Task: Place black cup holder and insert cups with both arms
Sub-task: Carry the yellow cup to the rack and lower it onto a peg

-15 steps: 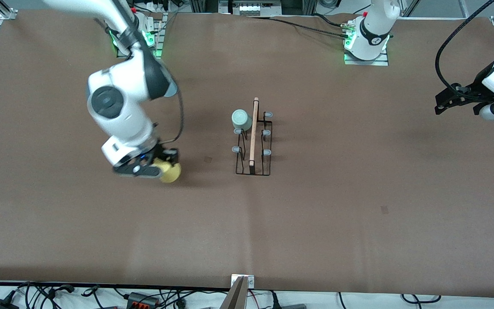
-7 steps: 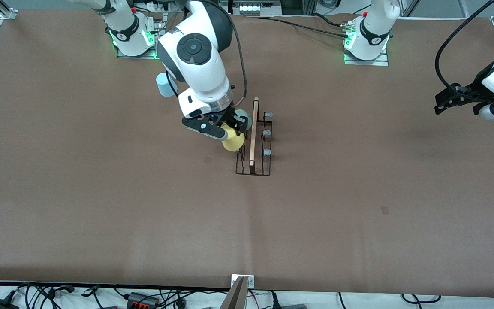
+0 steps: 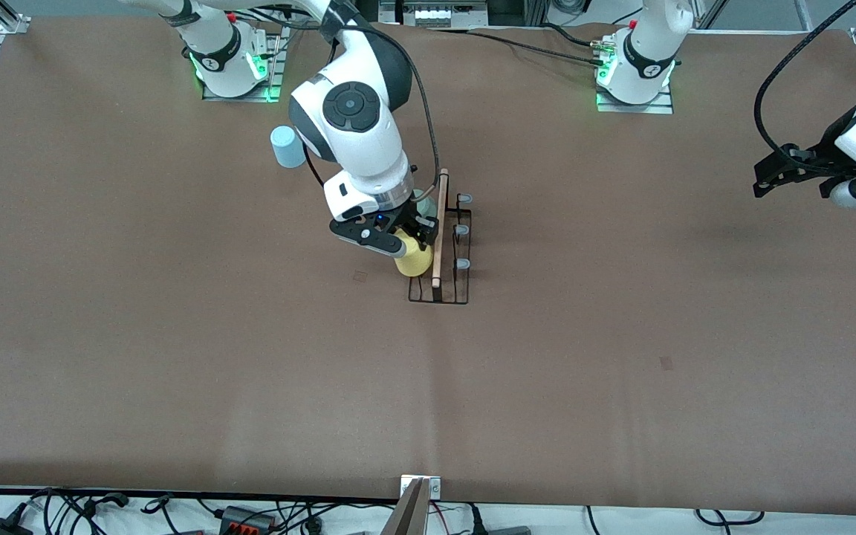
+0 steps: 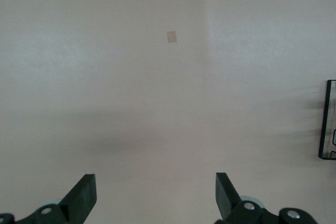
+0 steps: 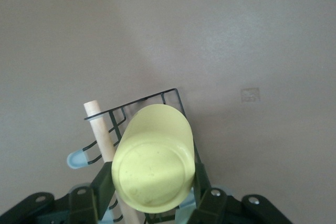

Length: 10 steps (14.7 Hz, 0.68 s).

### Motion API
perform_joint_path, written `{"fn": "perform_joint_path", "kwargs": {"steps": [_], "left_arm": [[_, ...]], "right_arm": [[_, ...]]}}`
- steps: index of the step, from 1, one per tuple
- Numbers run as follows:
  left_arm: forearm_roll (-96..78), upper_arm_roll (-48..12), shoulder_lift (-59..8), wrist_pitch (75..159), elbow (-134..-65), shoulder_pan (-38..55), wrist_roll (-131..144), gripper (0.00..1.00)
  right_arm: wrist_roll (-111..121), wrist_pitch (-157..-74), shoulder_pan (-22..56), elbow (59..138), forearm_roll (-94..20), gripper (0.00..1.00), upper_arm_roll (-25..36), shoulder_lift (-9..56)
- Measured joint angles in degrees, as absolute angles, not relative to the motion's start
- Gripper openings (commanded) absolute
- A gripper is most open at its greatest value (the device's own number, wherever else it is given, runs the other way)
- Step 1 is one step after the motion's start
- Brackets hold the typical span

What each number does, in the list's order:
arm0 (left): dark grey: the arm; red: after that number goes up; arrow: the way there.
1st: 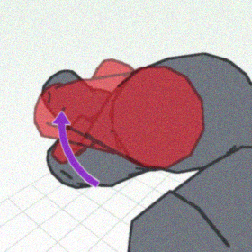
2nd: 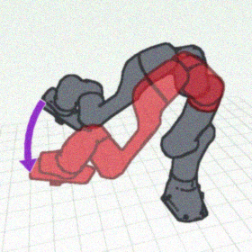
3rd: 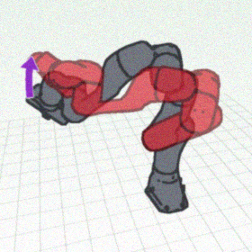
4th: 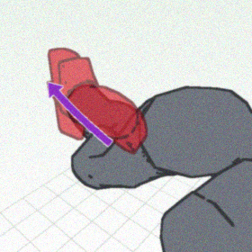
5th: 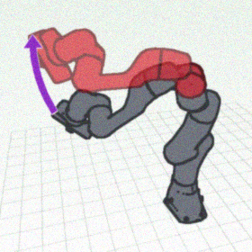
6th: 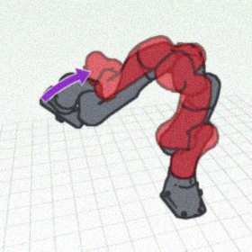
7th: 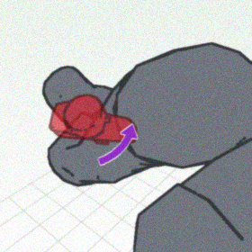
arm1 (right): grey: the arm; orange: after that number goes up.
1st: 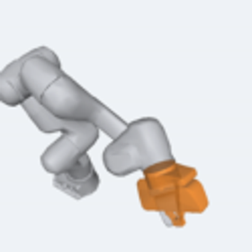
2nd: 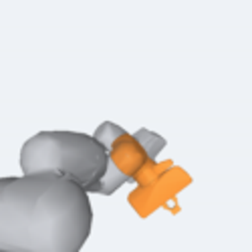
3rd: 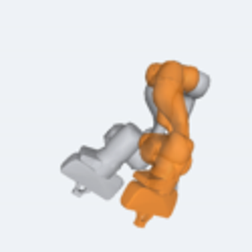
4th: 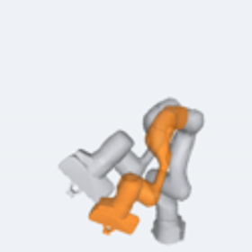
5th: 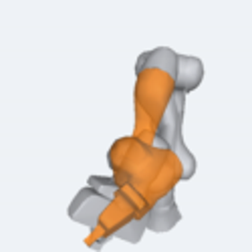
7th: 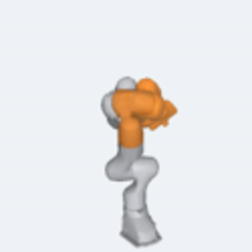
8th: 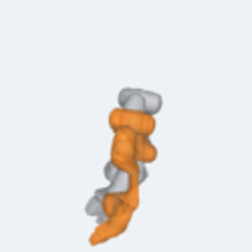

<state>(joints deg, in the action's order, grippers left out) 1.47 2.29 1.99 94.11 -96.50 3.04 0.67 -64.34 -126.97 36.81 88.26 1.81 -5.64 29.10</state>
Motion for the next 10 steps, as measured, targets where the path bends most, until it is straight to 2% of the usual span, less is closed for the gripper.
{"fn": "perform_joint_path", "kwargs": {"steps": [1,2,3,8,10], "left_arm": [[1.5,2.3,2.0,94.1,-96.5,3.0,0.7,1.00],[1.5,2.3,2.0,94.1,-96.5,3.0,0.7,1.00],[1.5,2.3,2.0,94.1,-96.5,3.0,0.7,1.00],[1.5,2.3,2.0,94.1,-96.5,3.0,0.7,1.00],[1.5,2.3,2.0,94.1,-96.5,3.0,0.7,1.00]], "right_arm": [[-64.3,-127.1,36.8,88.3,2.0,0.21,-5.6,29.5],[-64.3,-127.1,36.8,88.3,2.1,0.44,-5.6,29.8],[-64.3,-127.1,36.8,88.3,2.2,0.99,-5.6,30.1],[-63.1,-127.9,36.7,87.7,2.2,1.00,-5.3,30.7],[-61.6,-124.8,35.5,87.0,2.2,1.00,-4.9,29.1]]}}
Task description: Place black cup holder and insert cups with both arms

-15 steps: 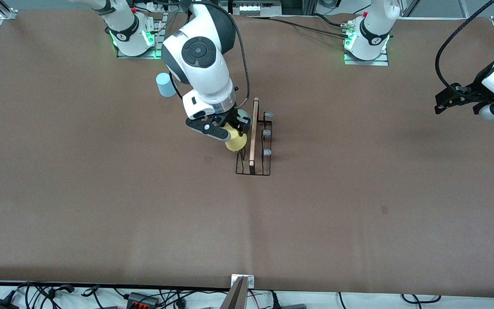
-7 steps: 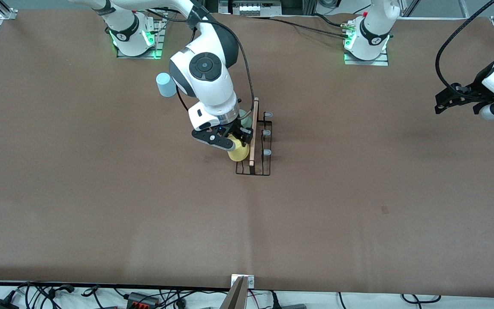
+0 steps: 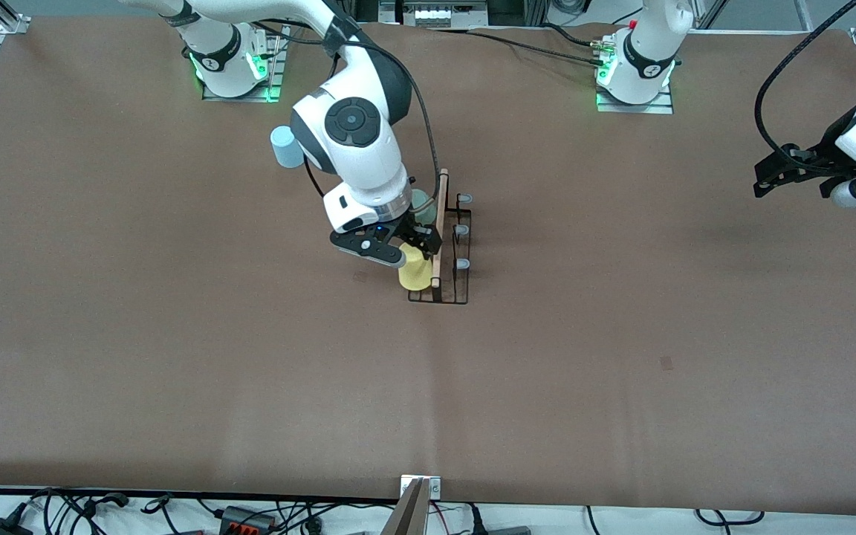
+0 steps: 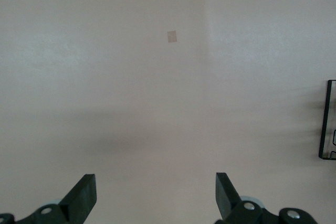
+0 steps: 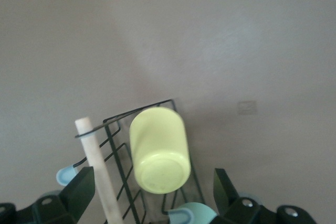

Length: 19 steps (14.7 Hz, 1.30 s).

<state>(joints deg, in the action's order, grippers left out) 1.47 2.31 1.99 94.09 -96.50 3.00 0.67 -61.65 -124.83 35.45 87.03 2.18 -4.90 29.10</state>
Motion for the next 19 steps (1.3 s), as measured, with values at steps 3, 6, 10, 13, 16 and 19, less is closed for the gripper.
{"fn": "perform_joint_path", "kwargs": {"steps": [3,6,10,13,16,19], "left_arm": [[1.5,2.3,2.0,94.1,-96.5,3.0,0.7,1.00],[1.5,2.3,2.0,94.1,-96.5,3.0,0.7,1.00],[1.5,2.3,2.0,94.1,-96.5,3.0,0.7,1.00],[1.5,2.3,2.0,94.1,-96.5,3.0,0.7,1.00],[1.5,2.3,2.0,94.1,-96.5,3.0,0.7,1.00],[1.5,2.3,2.0,94.1,-96.5,3.0,0.7,1.00]], "right_arm": [[-52.9,-114.6,28.8,87.0,2.2,1.00,-4.4,22.7],[-37.5,-105.5,16.5,88.6,2.2,1.00,-4.0,13.5],[-20.8,-98.1,3.2,90.5,2.2,1.00,-1.6,5.5],[-15.5,-95.3,0.1,90.7,2.1,1.00,1.0,2.8],[-15.2,-91.6,0.0,90.7,1.4,1.00,0.7,2.1],[-15.2,-91.9,0.5,90.9,1.3,1.00,-0.9,3.2]]}}
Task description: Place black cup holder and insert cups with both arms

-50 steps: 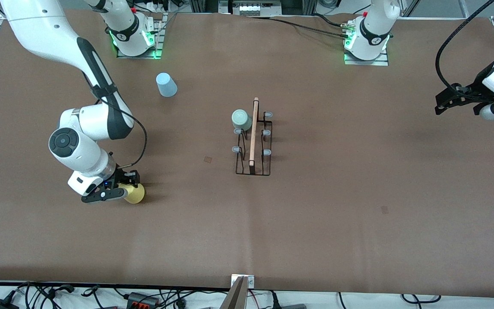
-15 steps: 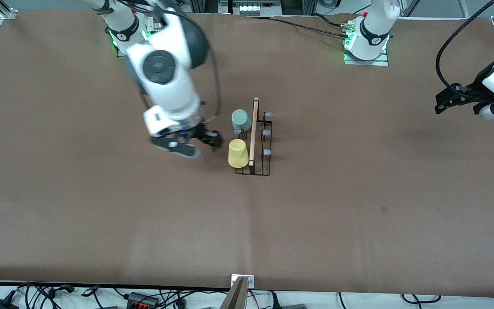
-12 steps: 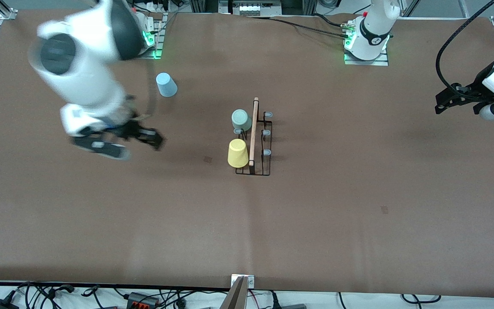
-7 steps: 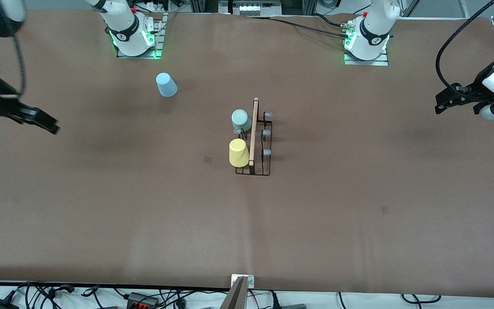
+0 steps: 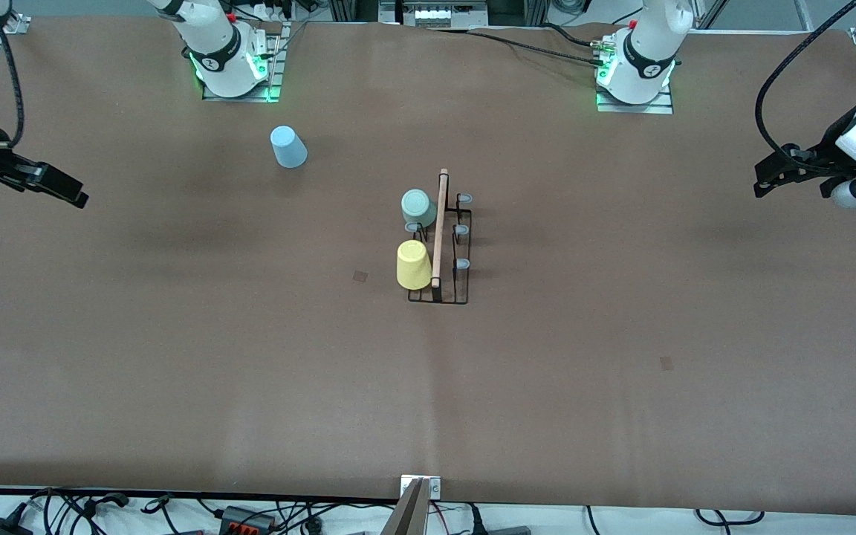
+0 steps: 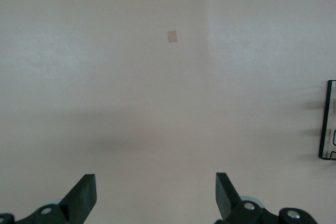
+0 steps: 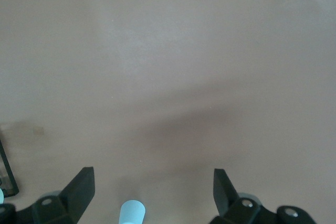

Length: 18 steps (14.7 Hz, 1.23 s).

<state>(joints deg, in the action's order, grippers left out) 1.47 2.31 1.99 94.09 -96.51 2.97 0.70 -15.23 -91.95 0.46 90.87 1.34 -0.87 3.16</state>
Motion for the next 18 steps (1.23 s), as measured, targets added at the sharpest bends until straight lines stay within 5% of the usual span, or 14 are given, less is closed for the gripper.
{"fn": "perform_joint_path", "kwargs": {"steps": [18], "left_arm": [[1.5,2.3,2.0,93.4,-96.5,3.0,0.7,1.00]], "right_arm": [[-6.4,-94.3,-0.9,90.9,1.4,1.00,-1.7,3.4]]}}
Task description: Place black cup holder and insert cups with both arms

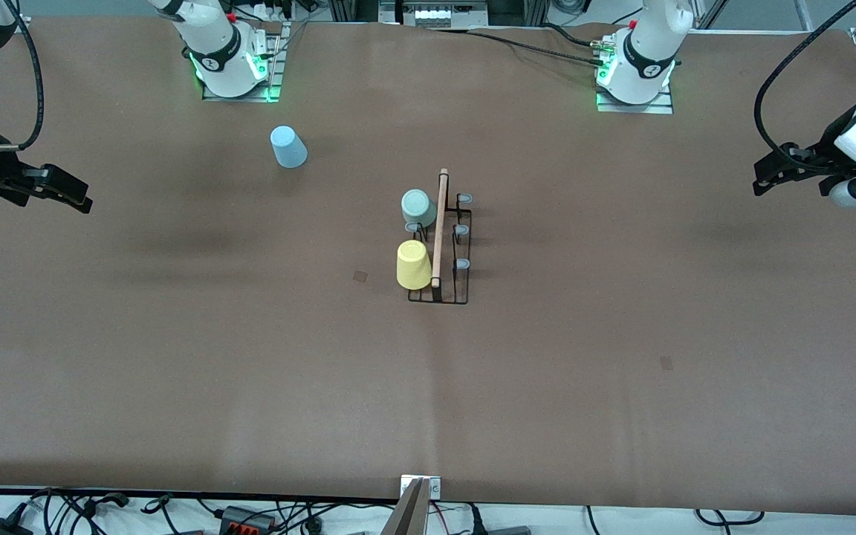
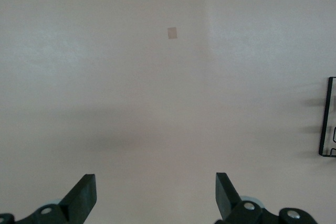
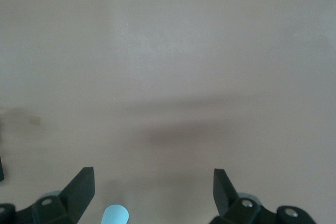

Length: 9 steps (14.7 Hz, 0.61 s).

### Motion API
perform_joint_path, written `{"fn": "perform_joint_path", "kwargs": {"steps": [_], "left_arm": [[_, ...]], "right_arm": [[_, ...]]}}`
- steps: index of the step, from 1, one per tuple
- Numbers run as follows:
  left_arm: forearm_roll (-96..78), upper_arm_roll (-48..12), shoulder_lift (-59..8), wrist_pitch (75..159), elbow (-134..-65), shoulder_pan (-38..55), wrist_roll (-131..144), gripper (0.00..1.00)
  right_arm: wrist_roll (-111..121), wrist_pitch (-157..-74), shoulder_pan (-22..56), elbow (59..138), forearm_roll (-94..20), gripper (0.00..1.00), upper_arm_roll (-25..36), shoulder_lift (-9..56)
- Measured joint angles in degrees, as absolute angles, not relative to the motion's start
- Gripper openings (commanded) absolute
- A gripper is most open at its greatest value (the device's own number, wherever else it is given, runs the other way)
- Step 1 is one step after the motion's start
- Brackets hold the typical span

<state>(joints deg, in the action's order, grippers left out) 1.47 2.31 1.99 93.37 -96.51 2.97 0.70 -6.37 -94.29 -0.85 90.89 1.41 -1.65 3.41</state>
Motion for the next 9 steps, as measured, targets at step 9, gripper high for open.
{"fn": "perform_joint_path", "kwargs": {"steps": [9], "left_arm": [[1.5,2.3,2.0,93.4,-96.5,3.0,0.7,1.00]], "right_arm": [[-6.4,-94.4,-1.2,90.9,1.4,1.00,-1.6,3.5]]}}
